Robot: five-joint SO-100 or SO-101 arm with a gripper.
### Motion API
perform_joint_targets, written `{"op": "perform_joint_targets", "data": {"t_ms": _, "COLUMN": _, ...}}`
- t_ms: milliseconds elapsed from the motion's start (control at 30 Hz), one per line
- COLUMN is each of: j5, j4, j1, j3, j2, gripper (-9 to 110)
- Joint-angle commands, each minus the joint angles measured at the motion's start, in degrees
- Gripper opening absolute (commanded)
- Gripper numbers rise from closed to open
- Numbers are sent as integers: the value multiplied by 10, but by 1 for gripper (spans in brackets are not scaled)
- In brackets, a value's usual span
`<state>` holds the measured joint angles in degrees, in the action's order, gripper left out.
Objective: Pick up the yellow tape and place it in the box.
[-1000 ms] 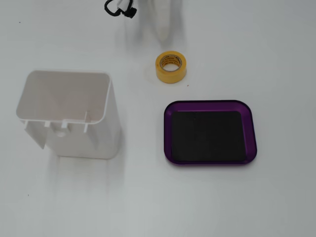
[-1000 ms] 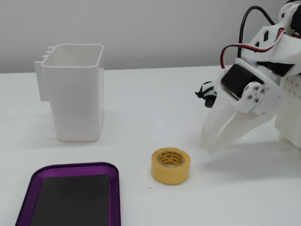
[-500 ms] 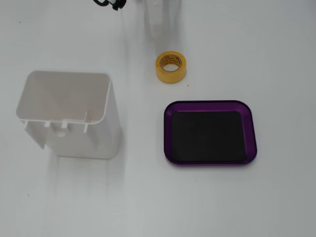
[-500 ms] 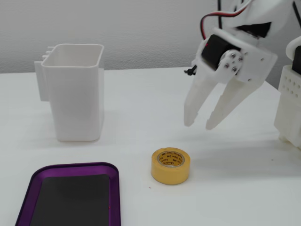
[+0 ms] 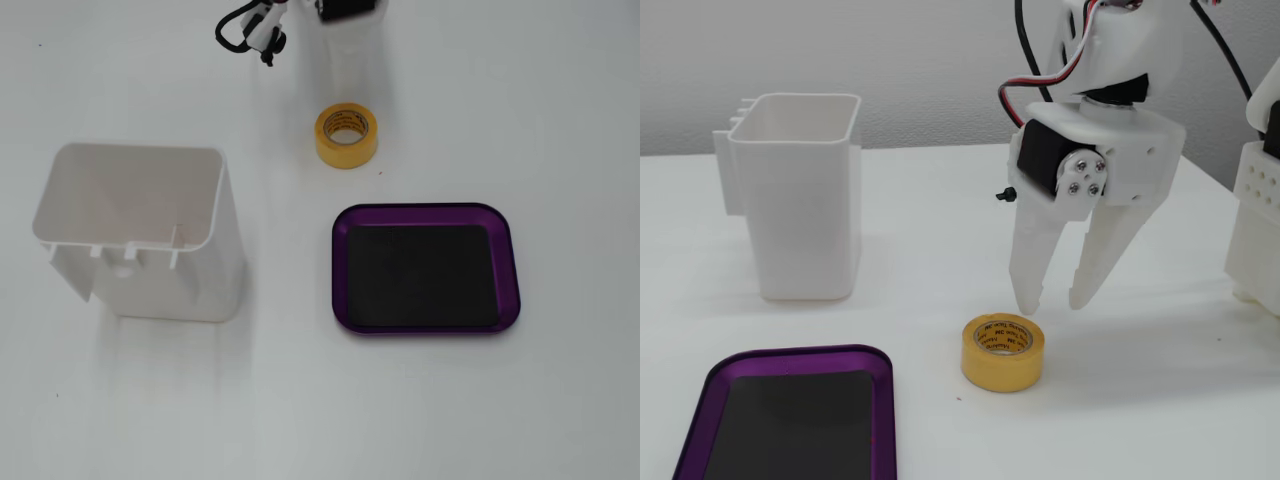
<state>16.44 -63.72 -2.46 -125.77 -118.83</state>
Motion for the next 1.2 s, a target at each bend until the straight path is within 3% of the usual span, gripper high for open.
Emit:
{"op": "perform_joint_targets", "data": {"t_ms": 0, "j5": -4, "j4": 37, "j1": -11, "j3": 14, "j2": 2, "gripper": 11}}
{"op": "perform_joint_targets", "data": {"t_ms": 1167, "j5": 6, "j4": 186, "j1": -9, "j3": -163, "j2": 4, "gripper": 10}}
